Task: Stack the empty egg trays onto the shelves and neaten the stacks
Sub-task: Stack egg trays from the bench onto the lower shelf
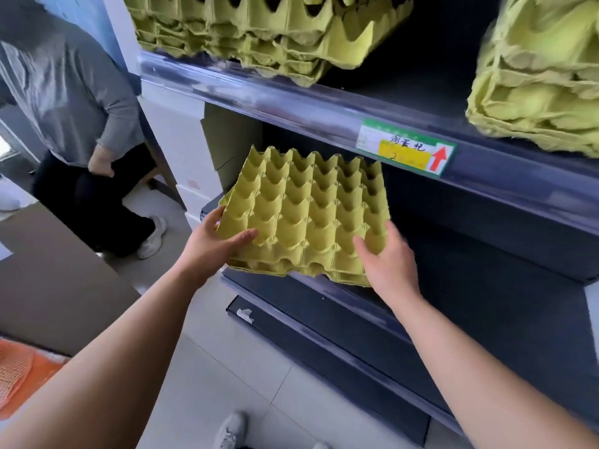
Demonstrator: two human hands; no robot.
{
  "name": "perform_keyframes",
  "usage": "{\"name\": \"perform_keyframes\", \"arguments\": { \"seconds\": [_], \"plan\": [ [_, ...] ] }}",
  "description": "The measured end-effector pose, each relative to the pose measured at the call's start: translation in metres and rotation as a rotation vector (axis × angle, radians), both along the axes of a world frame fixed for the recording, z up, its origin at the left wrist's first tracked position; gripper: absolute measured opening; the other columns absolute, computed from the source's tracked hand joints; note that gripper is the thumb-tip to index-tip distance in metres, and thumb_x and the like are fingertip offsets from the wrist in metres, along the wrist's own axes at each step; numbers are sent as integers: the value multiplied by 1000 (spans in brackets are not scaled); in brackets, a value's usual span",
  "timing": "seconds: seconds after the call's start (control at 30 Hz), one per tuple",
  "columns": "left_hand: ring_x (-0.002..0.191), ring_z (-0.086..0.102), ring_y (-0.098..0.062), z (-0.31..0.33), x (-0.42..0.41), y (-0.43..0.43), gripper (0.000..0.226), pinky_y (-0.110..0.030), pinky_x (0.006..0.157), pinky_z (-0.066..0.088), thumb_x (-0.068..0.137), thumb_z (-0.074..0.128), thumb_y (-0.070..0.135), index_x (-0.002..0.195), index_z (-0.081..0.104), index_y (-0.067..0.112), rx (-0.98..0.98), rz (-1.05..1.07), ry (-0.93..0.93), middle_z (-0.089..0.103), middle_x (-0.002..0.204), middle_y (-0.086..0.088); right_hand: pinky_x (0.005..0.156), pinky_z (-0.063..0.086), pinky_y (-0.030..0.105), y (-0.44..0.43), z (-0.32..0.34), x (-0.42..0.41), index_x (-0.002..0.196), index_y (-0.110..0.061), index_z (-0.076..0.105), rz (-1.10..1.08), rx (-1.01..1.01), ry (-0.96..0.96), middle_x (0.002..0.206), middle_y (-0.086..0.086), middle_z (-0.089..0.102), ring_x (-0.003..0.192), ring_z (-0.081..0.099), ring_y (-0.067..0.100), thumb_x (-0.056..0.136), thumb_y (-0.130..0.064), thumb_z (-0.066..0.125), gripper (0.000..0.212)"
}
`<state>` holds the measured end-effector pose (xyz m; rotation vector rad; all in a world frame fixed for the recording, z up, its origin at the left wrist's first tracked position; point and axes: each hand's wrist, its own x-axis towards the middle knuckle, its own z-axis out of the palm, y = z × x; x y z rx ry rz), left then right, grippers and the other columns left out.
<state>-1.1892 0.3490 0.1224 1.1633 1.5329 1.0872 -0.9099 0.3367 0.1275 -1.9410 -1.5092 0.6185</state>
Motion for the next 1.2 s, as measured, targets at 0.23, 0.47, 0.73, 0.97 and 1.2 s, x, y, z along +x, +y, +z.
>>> {"name": "perform_keyframes", "arguments": {
  "seconds": [0.23, 0.47, 0.73, 0.97, 1.2],
  "plan": [
    [95, 64, -6, -17, -47, 85, 69, -13, 67, 52, 77, 77, 24, 136, 43, 22, -33, -156, -46, 64, 111, 6, 109, 34, 44, 44, -15, -54, 149, -17, 23, -120, -27, -40, 151, 6, 33, 134, 35, 28, 86, -52, 57, 80],
    [94, 64, -13, -33, -69, 142, 57, -18, 62, 54, 79, 75, 20, 122, 40, 32, -82, -272, -64, 62, 107, 6, 111, 30, 41, 70, -31, -86, 149, -14, 22, -203, -46, -48, 152, 7, 32, 136, 33, 27, 86, -51, 58, 82],
    [95, 65, -14, -44, -76, 166, 55, -27, 72, 57, 78, 77, 19, 120, 44, 30, -57, -303, -55, 64, 103, 8, 110, 32, 43, 89, -36, -92, 148, -12, 26, -257, -15, -99, 150, 9, 35, 134, 36, 28, 87, -46, 60, 78],
    [109, 60, -9, -50, -78, 163, 87, -37, 100, 46, 68, 81, 48, 140, 34, 30, -51, -385, 76, 61, 113, 19, 109, 33, 43, 89, -39, -92, 148, -14, 24, -278, -51, -78, 148, 10, 34, 133, 37, 28, 84, -48, 62, 81],
    [108, 61, -8, -37, -77, 171, 94, -29, 93, 47, 65, 86, 31, 143, 33, 27, -1, -350, 31, 61, 115, 16, 106, 34, 38, 83, -34, -96, 146, -12, 29, -335, 6, -75, 145, 10, 39, 132, 39, 27, 85, -45, 63, 77]
  ]
}}
